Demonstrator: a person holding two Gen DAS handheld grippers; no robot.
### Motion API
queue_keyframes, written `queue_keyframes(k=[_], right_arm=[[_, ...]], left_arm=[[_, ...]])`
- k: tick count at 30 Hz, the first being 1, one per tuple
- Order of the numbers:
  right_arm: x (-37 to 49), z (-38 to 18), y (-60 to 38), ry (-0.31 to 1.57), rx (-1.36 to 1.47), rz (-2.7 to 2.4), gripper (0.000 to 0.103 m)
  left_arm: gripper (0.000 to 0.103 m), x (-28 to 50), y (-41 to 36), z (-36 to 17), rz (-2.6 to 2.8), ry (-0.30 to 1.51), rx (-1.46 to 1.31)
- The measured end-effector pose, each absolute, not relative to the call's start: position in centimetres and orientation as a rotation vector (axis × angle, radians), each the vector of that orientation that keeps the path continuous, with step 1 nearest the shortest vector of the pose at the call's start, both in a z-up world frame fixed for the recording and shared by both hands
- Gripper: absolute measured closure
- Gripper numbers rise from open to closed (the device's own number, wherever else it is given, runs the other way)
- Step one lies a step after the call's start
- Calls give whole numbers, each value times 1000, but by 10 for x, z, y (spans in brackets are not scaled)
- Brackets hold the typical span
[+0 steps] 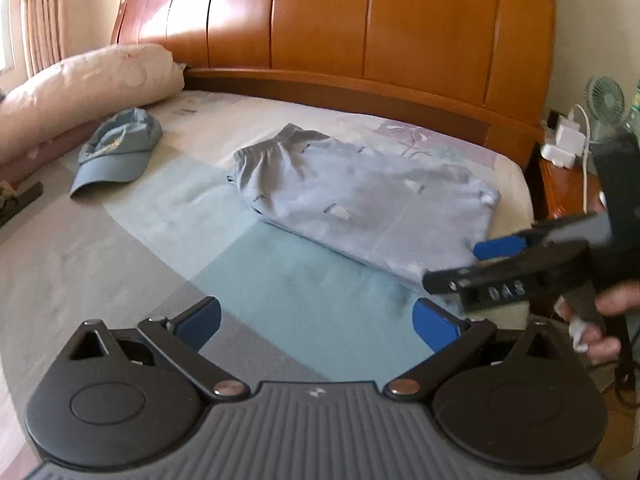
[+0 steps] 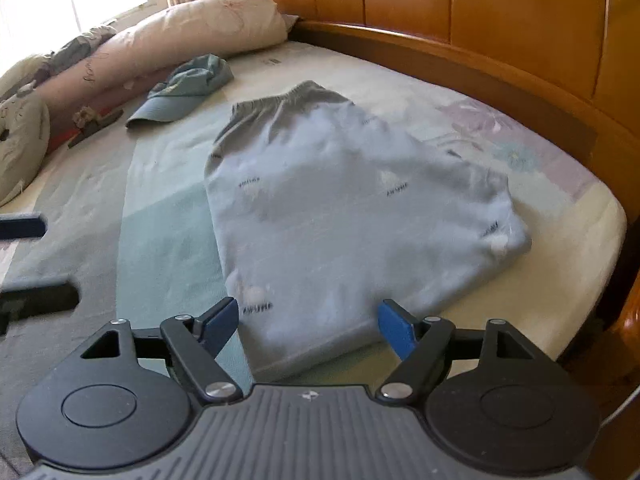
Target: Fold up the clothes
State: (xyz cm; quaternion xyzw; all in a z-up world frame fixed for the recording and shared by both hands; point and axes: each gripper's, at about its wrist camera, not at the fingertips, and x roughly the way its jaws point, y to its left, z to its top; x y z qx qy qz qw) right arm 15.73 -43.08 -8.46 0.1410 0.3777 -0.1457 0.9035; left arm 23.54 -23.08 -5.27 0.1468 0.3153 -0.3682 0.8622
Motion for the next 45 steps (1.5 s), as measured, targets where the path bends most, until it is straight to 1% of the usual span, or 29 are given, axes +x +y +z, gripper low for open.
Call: queue_keyframes(k=[7, 9, 12, 20, 26, 45], right_arm=[[135, -65, -425, 767, 336, -322, 17], [125, -58, -423, 755, 344, -337, 12], [111, -48, -419, 740, 343, -348, 9], [79, -28, -406, 731, 321, -394, 5], [60, -14, -389, 712, 299, -402, 0], [19, 18, -352, 699, 272, -426, 0]], left_arm=[[1, 206, -224, -43, -772, 627, 308], [1, 201, -222, -39, -768, 620, 296], [1, 193, -220, -34, -762, 610, 278], [1, 170, -215, -20, -756, 589, 248], [1, 153, -210, -12, -752, 573, 256], [1, 128, -195, -1, -716, 617, 224]])
